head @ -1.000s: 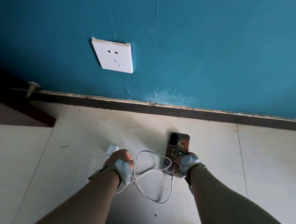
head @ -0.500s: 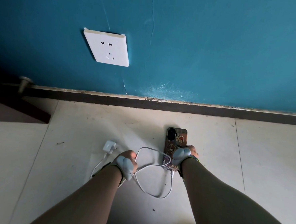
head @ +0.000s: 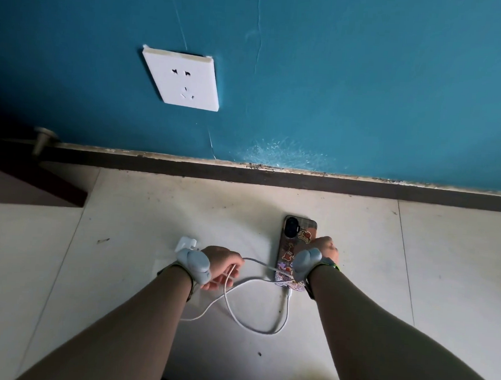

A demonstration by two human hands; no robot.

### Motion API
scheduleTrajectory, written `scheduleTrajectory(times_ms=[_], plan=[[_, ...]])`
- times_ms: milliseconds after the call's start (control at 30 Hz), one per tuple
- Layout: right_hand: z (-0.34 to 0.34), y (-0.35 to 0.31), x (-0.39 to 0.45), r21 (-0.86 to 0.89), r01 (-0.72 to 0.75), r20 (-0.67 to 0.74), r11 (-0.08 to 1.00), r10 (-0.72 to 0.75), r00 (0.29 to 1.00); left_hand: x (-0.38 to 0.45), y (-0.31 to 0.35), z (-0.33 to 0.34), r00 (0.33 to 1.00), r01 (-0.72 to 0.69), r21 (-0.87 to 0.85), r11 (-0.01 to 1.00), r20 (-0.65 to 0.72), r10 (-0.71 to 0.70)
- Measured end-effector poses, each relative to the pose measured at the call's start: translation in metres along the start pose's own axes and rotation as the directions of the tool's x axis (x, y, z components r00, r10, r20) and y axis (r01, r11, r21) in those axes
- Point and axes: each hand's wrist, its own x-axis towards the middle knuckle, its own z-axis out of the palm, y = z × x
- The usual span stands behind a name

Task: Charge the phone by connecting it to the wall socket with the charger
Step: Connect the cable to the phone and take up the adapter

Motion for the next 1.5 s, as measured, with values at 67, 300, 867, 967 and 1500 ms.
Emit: scheduleTrajectory(times_ms=[67,300,867,967,1500], plan=[[-0.008,-0.01,-0.007,-0.057,0.097,0.164,0.994,-0.087,0.983,-0.003,0.0,-0.004,0.999,0.034,-0.113,0.993,0.027,-0.031],[-0.01,-0.012,-0.038,-0.19,0.143,0.615,0.971,0.004,0.789,-0.026,0.018,-0.007,0.997,-0.073,-0.119,0.99,0.005,0.074],[-0.019,-0.068,-0.088,0.401,0.218,0.471,0.89,-0.404,0.784,-0.041,0.002,-0.025,0.996,0.092,-0.414,0.906,0.036,-0.085],[-0.027,-0.074,-0.1,0.44,0.242,0.498,0.865,-0.459,0.735,-0.039,0.01,-0.028,0.997,0.069,-0.577,0.814,0.01,-0.077],[-0.009,-0.063,-0.072,0.09,0.205,0.717,0.975,-0.206,0.666,-0.064,0.024,-0.053,0.993,-0.113,-0.801,0.588,-0.081,0.08]])
